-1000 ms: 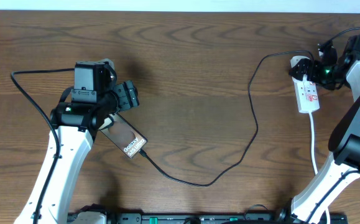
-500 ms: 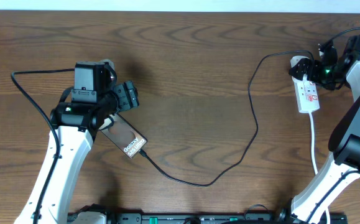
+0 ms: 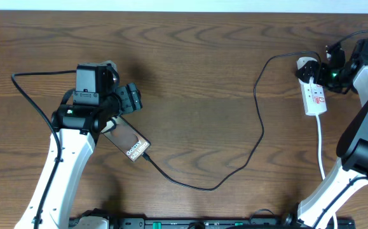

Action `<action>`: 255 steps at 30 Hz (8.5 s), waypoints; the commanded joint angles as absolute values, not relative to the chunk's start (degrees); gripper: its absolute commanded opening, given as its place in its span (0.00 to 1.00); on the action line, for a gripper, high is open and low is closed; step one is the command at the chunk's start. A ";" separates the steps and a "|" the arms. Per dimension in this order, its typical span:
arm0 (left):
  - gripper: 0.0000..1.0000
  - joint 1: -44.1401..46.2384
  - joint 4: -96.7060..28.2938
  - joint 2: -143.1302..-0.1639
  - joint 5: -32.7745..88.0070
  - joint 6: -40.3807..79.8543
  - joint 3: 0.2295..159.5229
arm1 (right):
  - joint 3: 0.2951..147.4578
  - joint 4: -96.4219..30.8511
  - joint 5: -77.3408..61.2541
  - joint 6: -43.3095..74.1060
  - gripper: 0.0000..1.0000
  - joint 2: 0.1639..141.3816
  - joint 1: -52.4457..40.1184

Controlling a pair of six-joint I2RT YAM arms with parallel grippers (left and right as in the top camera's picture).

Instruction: Plug charger to phone and switch on socket

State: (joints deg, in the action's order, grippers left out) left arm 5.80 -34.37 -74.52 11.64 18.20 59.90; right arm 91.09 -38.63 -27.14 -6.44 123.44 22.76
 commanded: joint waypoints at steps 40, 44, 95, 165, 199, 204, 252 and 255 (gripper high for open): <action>0.84 5.87 -34.74 -74.50 10.87 18.55 61.19 | 90.87 -45.34 -24.43 -3.31 0.99 125.47 21.02; 0.84 5.87 -34.79 -74.50 10.90 18.57 61.19 | 90.85 -44.73 -27.29 -3.46 0.99 125.47 21.02; 0.84 5.87 -35.99 -74.50 10.87 18.52 61.19 | 90.87 -48.40 -21.87 2.46 0.97 115.00 23.22; 0.84 6.28 16.19 -9.08 4.89 -5.08 6.79 | 90.85 -58.13 -6.72 19.25 0.99 89.69 23.27; 0.84 -2.33 -3.84 -0.19 -5.17 13.15 0.27 | 90.85 -58.11 -6.74 19.25 0.99 89.69 23.27; 0.84 -2.33 -3.84 -0.23 -5.17 13.15 0.27 | 90.85 -58.13 -6.72 19.25 0.99 89.69 23.27; 0.84 -2.33 -3.84 -0.23 -5.17 13.15 0.27 | 16.78 36.03 6.13 19.68 0.99 35.68 2.26; 0.84 -2.33 -3.84 -0.23 -5.17 13.15 0.27 | 11.49 36.42 7.44 19.68 0.99 29.82 2.13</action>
